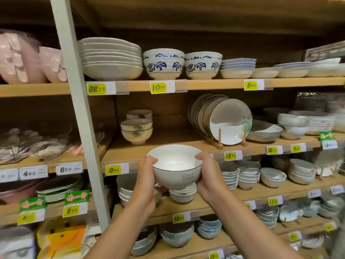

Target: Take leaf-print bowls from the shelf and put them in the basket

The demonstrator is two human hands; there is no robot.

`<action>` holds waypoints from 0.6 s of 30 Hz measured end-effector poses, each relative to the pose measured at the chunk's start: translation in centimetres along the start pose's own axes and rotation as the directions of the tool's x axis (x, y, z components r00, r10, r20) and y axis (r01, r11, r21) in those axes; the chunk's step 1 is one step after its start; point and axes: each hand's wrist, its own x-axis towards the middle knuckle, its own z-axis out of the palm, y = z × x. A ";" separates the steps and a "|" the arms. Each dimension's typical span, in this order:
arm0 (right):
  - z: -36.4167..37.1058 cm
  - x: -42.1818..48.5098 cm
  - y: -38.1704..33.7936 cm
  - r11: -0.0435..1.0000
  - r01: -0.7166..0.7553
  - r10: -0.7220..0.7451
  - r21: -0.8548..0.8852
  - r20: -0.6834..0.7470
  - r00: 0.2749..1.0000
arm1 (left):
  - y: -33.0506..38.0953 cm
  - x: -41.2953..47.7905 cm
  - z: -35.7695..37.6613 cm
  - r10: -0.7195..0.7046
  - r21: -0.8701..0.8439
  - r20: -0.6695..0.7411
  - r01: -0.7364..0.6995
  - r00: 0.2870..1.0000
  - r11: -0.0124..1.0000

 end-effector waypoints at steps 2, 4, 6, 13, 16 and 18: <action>0.5 1.2 -0.2 1.000 -0.002 0.002 -0.003 0.021 1.000 | 0.6 1.3 0.0 0.007 0.019 0.016 -0.007 1.000 1.000; 1.1 2.7 -0.4 1.000 -0.009 0.010 -0.028 0.039 0.999 | 1.1 3.0 -0.2 0.020 0.038 0.008 -0.021 1.000 0.999; 1.7 4.4 -0.7 0.998 -0.012 0.015 -0.055 0.054 0.998 | 1.5 4.9 -0.3 0.035 0.042 -0.014 -0.035 0.999 0.999; 4.4 11.7 -2.1 0.969 0.133 -0.090 -0.208 0.203 0.975 | 3.9 12.8 -1.2 0.054 -0.050 -0.008 -0.054 0.999 0.997; 5.6 14.5 -2.2 0.964 0.118 -0.056 -0.236 0.256 0.965 | 4.7 16.0 -2.0 0.059 -0.062 -0.003 -0.059 0.998 0.996; 6.3 16.5 -2.1 0.965 0.098 -0.029 -0.243 0.272 0.962 | 5.2 17.7 -2.4 0.050 -0.076 0.009 -0.049 0.999 0.996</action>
